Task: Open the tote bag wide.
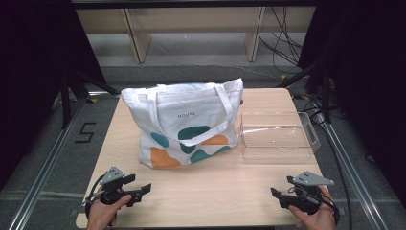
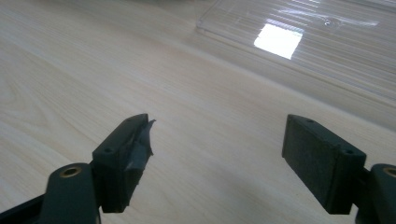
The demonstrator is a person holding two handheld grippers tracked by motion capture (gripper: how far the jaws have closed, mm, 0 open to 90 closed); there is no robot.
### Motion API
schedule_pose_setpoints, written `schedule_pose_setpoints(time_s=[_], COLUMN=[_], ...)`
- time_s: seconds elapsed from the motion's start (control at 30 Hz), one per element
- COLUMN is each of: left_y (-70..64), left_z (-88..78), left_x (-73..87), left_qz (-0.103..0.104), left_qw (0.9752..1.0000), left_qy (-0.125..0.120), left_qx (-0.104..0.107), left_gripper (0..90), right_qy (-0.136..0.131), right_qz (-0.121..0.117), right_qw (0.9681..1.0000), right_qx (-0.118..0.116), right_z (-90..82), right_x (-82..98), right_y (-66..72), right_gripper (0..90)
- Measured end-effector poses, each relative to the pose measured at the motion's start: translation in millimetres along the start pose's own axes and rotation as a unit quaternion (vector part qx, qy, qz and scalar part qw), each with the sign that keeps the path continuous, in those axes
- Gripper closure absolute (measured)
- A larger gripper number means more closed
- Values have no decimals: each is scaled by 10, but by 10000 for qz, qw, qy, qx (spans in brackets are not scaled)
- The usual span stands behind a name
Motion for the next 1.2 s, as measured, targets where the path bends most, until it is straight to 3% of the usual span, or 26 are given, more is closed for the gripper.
schedule_pose_setpoints(time_s=[0.13,0.23,0.3,0.33,0.37,0.4,0.5,0.6,0.67,0.7,0.83,0.9,0.97,1.0,1.03,1.1,1.2], left_y=[-38,-53,-57,-62,-62,-71,-91,-137,-154,-165,-190,-214,-225,-245,-257,-289,-323], left_z=[26,37,36,39,39,50,59,68,83,93,116,135,141,145,147,153,165], left_x=[-11,-21,-34,-43,-43,-52,-97,-189,-238,-260,-331,-412,-444,-488,-519,-603,-757], left_qz=[86,21,50,26,26,-23,26,69,143,158,207,245,226,241,292,337,434], left_qw=[9999,9999,9999,9999,9999,9998,9998,9996,9994,9993,9991,9987,9986,9984,9982,9977,9966], left_qy=[27,-6,-34,-8,-8,-43,-102,-180,-202,-208,-210,-226,-244,-269,-271,-316,-452], left_qx=[91,110,107,161,161,167,177,203,238,255,301,378,404,443,452,489,528], left_gripper=[189,190,191,191,191,191,200,209,214,220,256,259,263,268,270,272,280], right_qy=[-8,42,-5,-38,-38,-3,-41,-6,-22,-72,-67,-214,-179,-292,-212,-403,-459], right_qz=[-25,1,-130,-312,-312,-97,-266,-427,-334,-503,-388,-656,-633,-739,-580,-759,-804], right_qw=[10000,10000,9998,9993,9993,9998,9993,9985,9989,9980,9983,9962,9962,9950,9961,9939,9928], right_qx=[-75,-88,-125,-214,-214,-145,-262,-338,-326,-373,-426,-537,-577,-598,-629,-689,-754], right_z=[19,21,39,58,58,52,90,133,151,169,188,224,218,236,223,259,279], right_x=[-9,-20,-29,-45,-45,-45,-84,-160,-208,-244,-319,-420,-453,-495,-536,-667,-761], right_y=[45,77,76,72,72,123,138,185,242,230,301,294,307,302,346,353,367], right_gripper=[199,199,206,221,221,227,239,257,270,277,301,319,333,342,344,359,369])
Point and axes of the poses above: each handheld gripper's, and its own axes: z roughly forward along the jaws, x roughly out of its underside, y roughly to its left, the point moved 3 cm from there along z, roughly forward along the jaws, and after that the axes turned 11 degrees about -y, right-handed, at the moved point
